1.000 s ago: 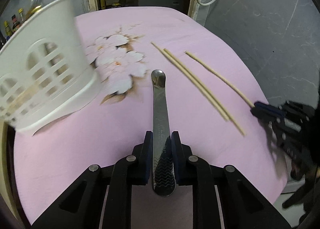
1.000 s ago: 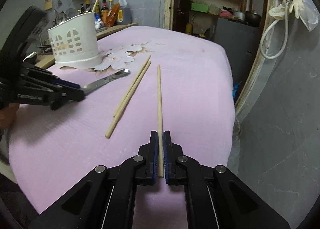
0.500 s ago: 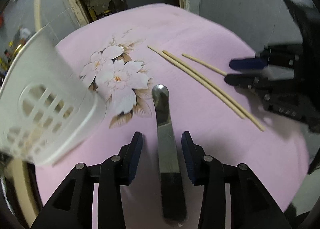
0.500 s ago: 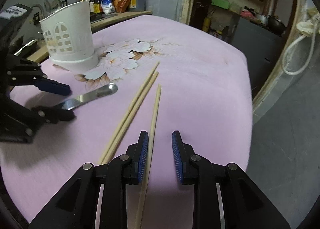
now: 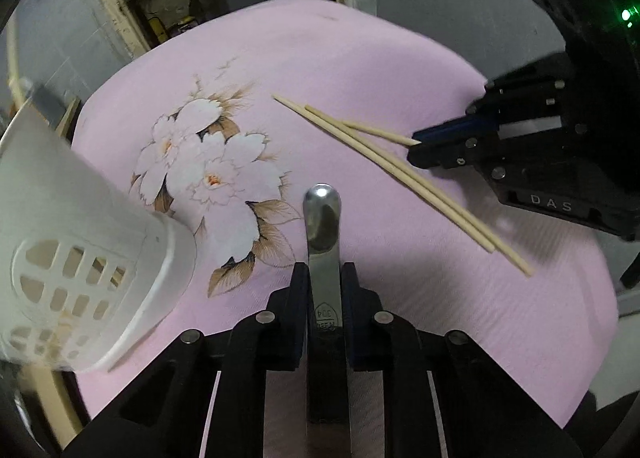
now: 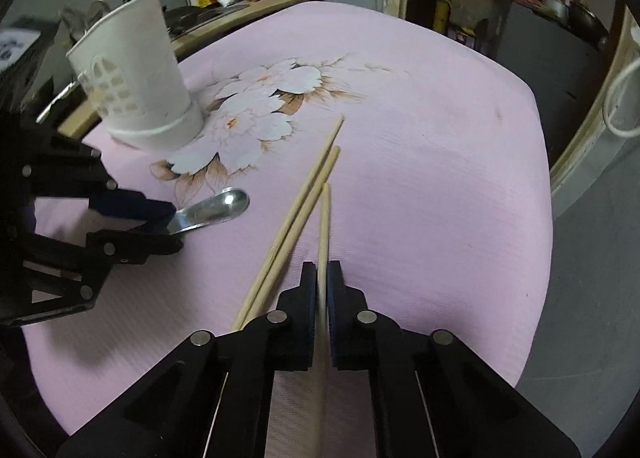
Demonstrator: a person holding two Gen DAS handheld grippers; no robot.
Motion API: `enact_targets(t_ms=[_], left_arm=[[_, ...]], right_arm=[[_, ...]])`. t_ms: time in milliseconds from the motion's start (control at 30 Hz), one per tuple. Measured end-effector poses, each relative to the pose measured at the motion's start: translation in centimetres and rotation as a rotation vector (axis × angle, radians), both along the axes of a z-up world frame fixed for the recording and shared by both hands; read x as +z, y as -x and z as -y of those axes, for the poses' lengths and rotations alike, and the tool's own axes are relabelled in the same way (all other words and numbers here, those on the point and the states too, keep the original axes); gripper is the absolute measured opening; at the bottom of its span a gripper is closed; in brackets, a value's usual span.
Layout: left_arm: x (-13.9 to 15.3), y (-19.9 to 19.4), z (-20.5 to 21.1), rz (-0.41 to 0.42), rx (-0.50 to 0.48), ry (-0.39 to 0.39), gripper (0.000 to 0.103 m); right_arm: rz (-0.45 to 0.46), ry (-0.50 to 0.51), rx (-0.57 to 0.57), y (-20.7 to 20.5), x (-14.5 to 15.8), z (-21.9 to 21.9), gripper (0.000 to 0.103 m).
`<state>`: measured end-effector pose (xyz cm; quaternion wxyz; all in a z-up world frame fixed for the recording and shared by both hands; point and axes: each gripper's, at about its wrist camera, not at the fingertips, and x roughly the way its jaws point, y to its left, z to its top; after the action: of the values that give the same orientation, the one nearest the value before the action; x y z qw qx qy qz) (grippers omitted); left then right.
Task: Organize utensils
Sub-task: 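Lift the chopstick with the right gripper while the left gripper lifts the knife, then carry the chopstick over the caddy while the left gripper carries the knife there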
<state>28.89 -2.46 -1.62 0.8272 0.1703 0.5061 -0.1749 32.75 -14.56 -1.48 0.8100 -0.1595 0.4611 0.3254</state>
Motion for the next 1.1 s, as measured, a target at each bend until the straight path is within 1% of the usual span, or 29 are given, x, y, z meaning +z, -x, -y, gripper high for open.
enact_targets(t_ms=[67, 100, 200, 300, 333, 433, 467, 567, 667, 733, 800, 867, 933, 1000, 1100], left_arm=[[0.4, 0.6, -0.7, 0.040, 0.024, 0.031, 0.013], [0.7, 1.1, -1.3, 0.069, 0.040, 0.059, 0.013], [1.4, 2.5, -3.0, 0.120, 0.093, 0.146, 0.013], [2.3, 4.1, -4.0, 0.210, 0.143, 0.205, 0.013], [2.7, 4.7, -4.3, 0.253, 0.162, 0.226, 0.013], [4.0, 6.7, -5.5, 0.364, 0.213, 0.302, 0.013], [4.7, 7.3, -5.8, 0.414, 0.238, 0.318, 0.013], [6.2, 8.3, -6.2, 0.525, 0.296, 0.345, 0.013], [7.9, 9.1, -6.5, 0.626, 0.360, 0.351, 0.013], [8.7, 9.5, -6.9, 0.678, 0.397, 0.365, 0.013], [9.8, 9.4, -6.9, 0.729, 0.427, 0.377, 0.013], [10.5, 9.1, -8.2, 0.769, 0.448, 0.389, 0.013], [11.0, 9.2, -9.3, 0.809, 0.463, 0.396, 0.013], [11.9, 9.6, -10.5, 0.844, 0.477, 0.408, 0.013], [13.5, 9.9, -12.4, 0.884, 0.494, 0.426, 0.013]], right_arm=[[-0.002, -0.055, -0.021, 0.2, 0.5, 0.7, 0.003], [0.003, -0.083, -0.032, 0.3, 0.7, 1.0, 0.003], [0.053, -0.184, -0.070, 1.7, 1.5, 2.3, 0.003], [0.169, -0.283, -0.101, 3.6, 2.6, 3.2, 0.003], [0.212, -0.325, -0.105, 4.5, 3.2, 3.4, 0.003], [0.313, -0.402, -0.113, 5.8, 4.6, 3.4, 0.003], [0.355, -0.441, -0.113, 6.4, 5.2, 3.3, 0.003], [0.476, -0.478, -0.123, 7.8, 6.8, 2.5, 0.003], [0.599, -0.500, -0.141, 9.2, 8.5, 1.1, 0.003], [0.683, -0.508, -0.155, 9.9, 9.6, -0.1, 0.003], [0.748, -0.516, -0.161, 10.6, 10.4, -1.2, 0.003], [0.805, -0.524, -0.163, 11.0, 11.3, -2.3, 0.003], [0.842, -0.550, -0.158, 11.0, 12.1, -3.2, 0.003], [0.851, -0.582, -0.150, 10.9, 12.7, -3.6, 0.003], [0.859, -0.655, -0.128, 10.7, 13.9, -4.1, 0.003]])
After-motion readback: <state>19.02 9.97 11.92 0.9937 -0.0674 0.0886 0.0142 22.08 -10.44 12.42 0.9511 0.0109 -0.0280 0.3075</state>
